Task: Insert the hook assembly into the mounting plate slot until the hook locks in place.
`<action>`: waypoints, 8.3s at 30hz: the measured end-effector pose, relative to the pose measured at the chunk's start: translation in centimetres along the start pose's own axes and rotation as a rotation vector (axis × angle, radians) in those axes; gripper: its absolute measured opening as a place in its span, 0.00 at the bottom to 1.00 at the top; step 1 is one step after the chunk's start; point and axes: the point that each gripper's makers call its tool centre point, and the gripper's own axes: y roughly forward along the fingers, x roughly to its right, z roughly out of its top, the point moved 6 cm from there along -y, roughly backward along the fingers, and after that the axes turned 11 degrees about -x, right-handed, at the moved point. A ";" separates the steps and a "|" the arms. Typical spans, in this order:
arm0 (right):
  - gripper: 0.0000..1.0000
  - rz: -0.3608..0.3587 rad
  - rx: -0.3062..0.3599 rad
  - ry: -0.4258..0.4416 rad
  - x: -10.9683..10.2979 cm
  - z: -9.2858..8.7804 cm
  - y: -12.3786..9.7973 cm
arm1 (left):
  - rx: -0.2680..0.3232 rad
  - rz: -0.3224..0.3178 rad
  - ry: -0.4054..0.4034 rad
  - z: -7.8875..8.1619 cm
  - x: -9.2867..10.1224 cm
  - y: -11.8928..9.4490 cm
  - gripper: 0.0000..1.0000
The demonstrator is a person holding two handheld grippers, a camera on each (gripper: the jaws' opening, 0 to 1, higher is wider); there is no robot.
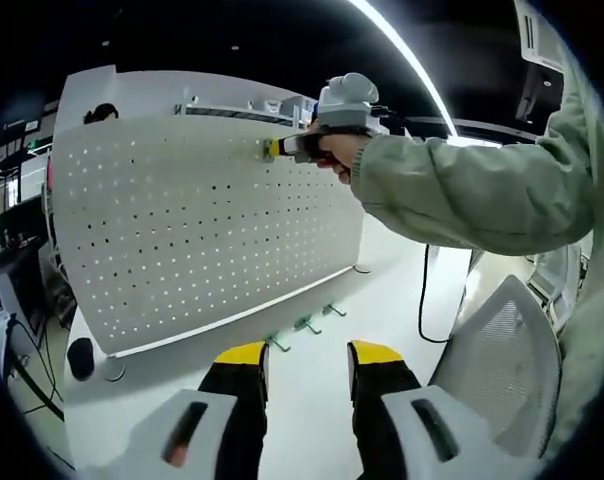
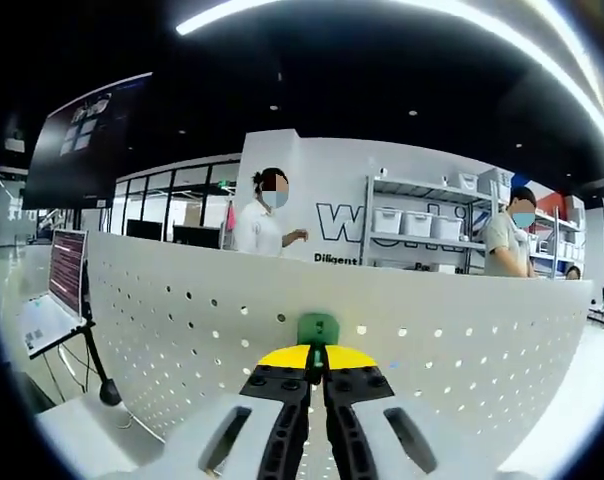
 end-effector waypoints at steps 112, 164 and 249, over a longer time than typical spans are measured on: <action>0.43 0.232 -0.398 0.112 -3.0 -19.7 -22.8 | -0.039 -0.025 0.038 -2.1 4.1 -0.6 0.32; 0.42 0.319 -0.434 0.114 -6.9 -19.3 -26.6 | -0.210 -0.058 0.320 0.1 -5.0 14.1 0.30; 0.39 0.249 -0.423 0.205 -7.2 -17.3 -25.5 | -0.225 -0.087 0.252 -0.9 -8.0 18.4 0.04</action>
